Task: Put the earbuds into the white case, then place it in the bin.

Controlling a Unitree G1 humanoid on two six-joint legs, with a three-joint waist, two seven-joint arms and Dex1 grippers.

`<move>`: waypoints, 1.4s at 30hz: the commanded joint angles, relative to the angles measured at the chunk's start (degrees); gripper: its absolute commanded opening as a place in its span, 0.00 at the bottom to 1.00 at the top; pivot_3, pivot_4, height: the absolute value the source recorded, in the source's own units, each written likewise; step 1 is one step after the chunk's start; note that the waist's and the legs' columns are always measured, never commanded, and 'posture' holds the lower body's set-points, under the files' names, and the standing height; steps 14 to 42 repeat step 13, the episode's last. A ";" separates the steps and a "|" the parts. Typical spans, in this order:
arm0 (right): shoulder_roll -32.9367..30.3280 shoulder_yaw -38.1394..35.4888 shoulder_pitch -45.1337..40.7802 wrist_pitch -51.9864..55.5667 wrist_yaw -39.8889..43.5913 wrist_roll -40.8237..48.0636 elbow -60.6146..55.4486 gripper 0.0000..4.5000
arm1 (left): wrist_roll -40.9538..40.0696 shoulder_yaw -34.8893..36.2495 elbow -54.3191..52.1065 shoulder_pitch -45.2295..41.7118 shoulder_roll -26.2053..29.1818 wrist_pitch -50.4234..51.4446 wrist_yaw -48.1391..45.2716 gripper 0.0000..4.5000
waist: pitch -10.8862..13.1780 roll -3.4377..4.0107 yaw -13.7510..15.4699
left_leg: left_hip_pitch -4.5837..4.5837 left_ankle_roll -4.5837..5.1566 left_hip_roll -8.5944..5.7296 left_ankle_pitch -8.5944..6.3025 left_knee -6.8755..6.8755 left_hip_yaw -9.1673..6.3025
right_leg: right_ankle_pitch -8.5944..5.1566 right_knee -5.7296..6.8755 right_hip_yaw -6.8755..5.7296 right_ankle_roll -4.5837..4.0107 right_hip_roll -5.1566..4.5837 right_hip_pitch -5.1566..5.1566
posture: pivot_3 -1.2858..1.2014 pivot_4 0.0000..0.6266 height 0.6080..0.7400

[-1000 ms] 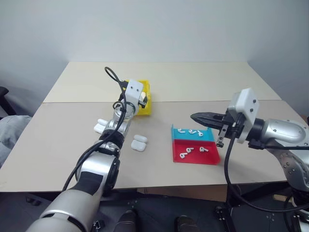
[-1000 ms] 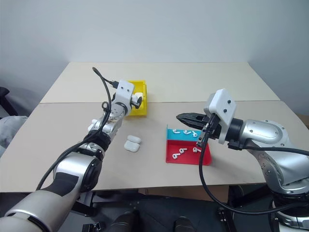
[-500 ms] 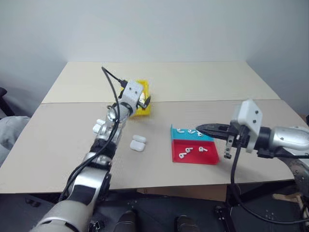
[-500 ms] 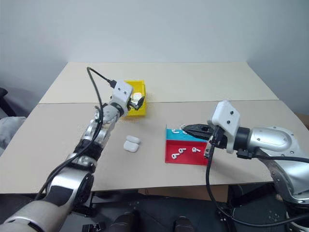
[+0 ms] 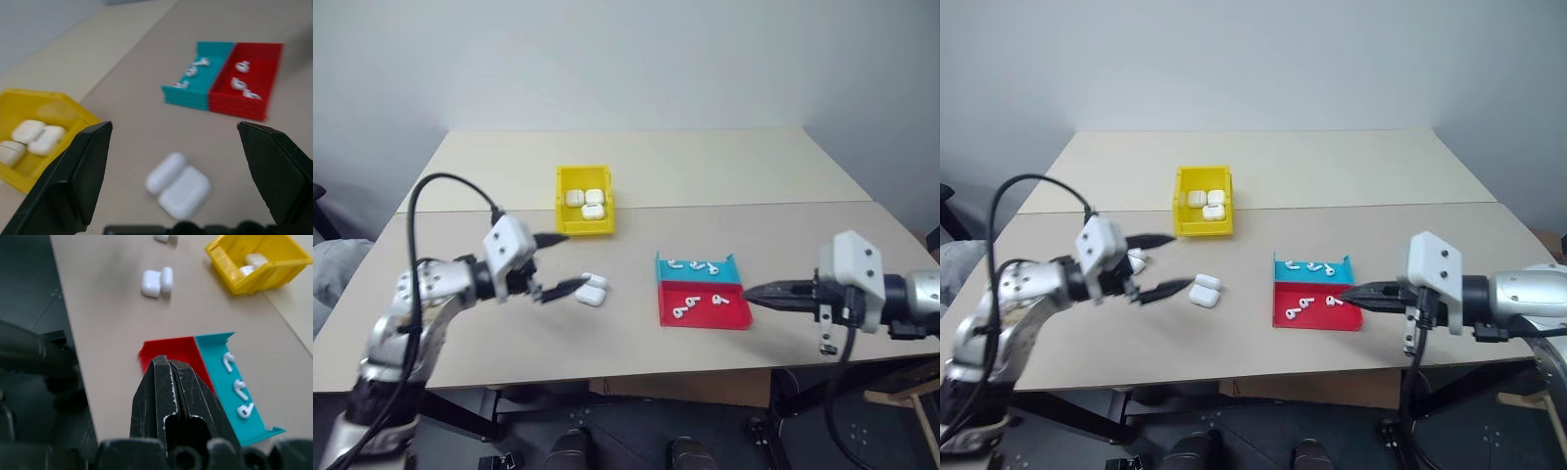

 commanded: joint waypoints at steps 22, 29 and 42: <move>-2.82 -7.21 3.35 -5.38 9.16 -0.01 2.31 0.00 | -8.12 7.34 -5.93 7.85 7.89 1.51 -7.96 0.99 | -0.04 0.04 0.00 | 0.11 -0.03 0.01 -0.02 -0.09 0.18 | -0.03 -0.07 -0.03 -0.04 -0.13 -0.14 | 0.52 0.24 1.00; -2.82 -7.21 3.35 -5.38 9.16 -0.01 2.31 0.00 | -8.12 7.34 -5.93 7.85 7.89 1.51 -7.96 0.99 | -0.04 0.04 0.00 | 0.11 -0.03 0.01 -0.02 -0.09 0.18 | -0.03 -0.07 -0.03 -0.04 -0.13 -0.14 | 0.52 0.24 1.00; -2.82 -7.21 3.35 -5.38 9.16 -0.01 2.31 0.00 | -8.12 7.34 -5.93 7.85 7.89 1.51 -7.96 0.99 | -0.04 0.04 0.00 | 0.11 -0.03 0.01 -0.02 -0.09 0.18 | -0.03 -0.07 -0.03 -0.04 -0.13 -0.14 | 0.52 0.24 1.00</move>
